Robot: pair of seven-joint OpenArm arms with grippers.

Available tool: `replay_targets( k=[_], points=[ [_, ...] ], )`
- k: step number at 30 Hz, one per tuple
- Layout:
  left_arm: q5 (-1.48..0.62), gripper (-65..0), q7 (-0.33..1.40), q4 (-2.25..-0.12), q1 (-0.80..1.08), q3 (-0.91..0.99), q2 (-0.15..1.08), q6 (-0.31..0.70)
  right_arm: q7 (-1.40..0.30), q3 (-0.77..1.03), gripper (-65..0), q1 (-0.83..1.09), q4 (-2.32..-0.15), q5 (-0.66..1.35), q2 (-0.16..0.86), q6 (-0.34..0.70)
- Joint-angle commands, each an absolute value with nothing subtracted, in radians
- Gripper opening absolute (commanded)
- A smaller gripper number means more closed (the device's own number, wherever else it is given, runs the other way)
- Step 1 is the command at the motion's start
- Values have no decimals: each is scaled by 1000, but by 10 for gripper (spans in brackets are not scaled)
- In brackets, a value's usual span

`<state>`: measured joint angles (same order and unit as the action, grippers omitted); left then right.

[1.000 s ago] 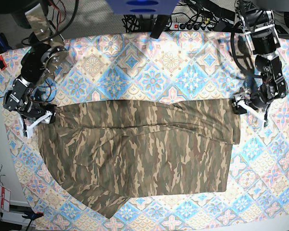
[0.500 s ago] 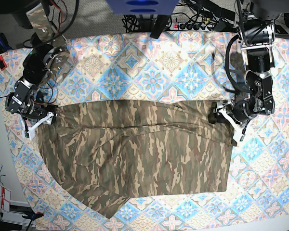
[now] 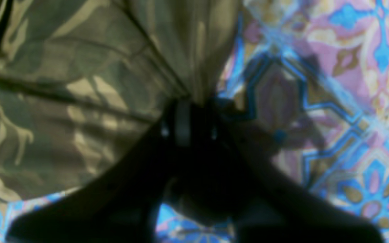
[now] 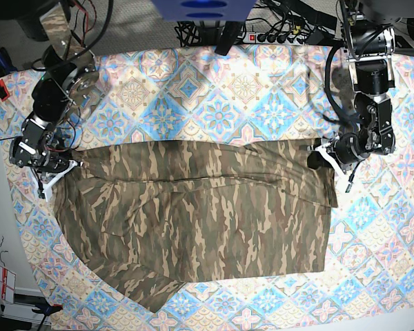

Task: Fold the T-shirt properly
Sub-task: 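Regrasp the folded edge with both grippers and drag it toward the robot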

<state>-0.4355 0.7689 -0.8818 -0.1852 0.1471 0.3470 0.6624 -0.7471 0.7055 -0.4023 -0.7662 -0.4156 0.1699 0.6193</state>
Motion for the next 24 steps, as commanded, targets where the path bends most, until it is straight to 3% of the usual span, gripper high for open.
replay_targets(
  k=[1,7,17,24],
  points=[
    [-389,-541,857,-880,-156,137,346,667,-905,694,-649,-366,-723,-430,113,698],
    [-389,-556,857,-1018,-31,140,348,698,-905,699,-648,-314,-731,-430,119,698],
    [-400,-558,855,-1142,108,174,401,698,-1026,696,-648,-116,-1145,-430,105,698],
    [-395,-558,857,-1287,242,200,424,698,-1069,713,-648,-31,-1279,-429,104,698]
  ],
)
